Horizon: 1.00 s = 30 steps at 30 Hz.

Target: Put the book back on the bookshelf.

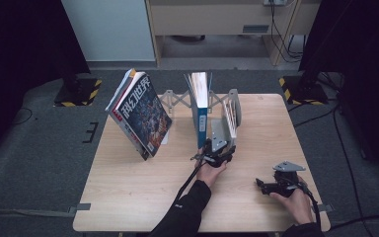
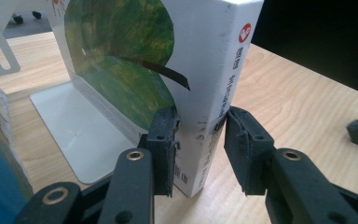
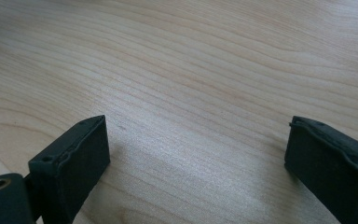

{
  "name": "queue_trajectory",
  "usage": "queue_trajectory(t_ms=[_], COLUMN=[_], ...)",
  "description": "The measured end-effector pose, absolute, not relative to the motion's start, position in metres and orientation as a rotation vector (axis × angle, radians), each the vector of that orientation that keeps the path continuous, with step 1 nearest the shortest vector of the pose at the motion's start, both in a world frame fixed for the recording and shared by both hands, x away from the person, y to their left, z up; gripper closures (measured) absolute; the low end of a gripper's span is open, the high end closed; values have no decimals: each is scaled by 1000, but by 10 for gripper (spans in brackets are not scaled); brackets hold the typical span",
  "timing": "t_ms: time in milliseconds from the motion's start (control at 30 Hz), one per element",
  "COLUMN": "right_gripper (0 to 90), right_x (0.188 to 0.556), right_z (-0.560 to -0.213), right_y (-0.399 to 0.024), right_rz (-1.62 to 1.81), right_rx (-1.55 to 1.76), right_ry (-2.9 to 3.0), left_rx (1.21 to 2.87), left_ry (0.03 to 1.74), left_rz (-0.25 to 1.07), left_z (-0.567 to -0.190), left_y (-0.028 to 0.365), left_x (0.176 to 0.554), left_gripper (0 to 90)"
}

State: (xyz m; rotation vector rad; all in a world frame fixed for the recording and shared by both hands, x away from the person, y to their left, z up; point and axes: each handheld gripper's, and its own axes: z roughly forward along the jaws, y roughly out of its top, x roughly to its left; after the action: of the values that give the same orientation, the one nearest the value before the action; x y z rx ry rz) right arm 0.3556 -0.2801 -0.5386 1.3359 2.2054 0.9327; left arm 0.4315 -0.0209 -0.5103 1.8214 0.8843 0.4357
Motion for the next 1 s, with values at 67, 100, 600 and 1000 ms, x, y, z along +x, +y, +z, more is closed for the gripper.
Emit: queue_trajectory(t_ms=[67,100,600,1000], right_gripper=[68,68,68,68], right_x=[356,356,356,356], right_z=[-539,-539,-539,-539], right_y=[-280,-280,-280,-280], right_rz=[933,933,933,933], right_rx=[1336,1336,1336,1336], right_ry=[2205,2206,2206,2205], left_rx=[1818,1820,1876,2057], left_ry=[891,890,849,814], left_rz=[434,437,427,325], left_z=[-511,-511,-499,-500], left_y=[-21,-22,-2,38], left_x=[434,435,426,401], left_gripper=[617,614,456,290])
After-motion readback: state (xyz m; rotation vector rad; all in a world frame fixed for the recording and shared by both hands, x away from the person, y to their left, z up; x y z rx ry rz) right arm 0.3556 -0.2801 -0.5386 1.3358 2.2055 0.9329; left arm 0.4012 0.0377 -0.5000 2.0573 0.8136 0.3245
